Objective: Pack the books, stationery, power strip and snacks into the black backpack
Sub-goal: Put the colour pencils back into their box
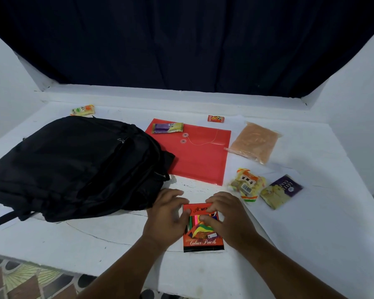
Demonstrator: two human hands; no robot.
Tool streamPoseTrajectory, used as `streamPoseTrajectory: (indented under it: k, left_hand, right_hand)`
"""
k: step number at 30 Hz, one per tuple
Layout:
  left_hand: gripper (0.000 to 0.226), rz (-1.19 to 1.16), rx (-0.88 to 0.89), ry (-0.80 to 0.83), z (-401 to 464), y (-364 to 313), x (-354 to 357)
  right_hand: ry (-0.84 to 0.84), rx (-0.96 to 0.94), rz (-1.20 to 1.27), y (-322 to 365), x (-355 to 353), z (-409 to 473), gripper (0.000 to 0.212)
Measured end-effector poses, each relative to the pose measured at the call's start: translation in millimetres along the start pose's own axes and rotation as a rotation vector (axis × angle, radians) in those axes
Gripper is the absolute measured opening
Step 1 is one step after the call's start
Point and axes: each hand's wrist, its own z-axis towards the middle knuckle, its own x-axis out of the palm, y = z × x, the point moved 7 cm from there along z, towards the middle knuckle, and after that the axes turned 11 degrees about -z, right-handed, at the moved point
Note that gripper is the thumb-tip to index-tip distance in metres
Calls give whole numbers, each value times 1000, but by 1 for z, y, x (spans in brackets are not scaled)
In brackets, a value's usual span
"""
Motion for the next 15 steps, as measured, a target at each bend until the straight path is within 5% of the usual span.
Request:
streamPoseTrajectory:
  k: [6, 12, 15]
  left_hand:
    - [59, 36, -7, 21, 1, -4, 0]
    - [106, 44, -45, 211, -2, -5, 4]
    - [103, 16, -76, 192, -4, -3, 4]
  right_hand:
    - [36, 43, 40, -1, -1, -2, 40]
    - [75, 81, 53, 2, -7, -2, 39]
    - [102, 122, 34, 1, -7, -2, 45]
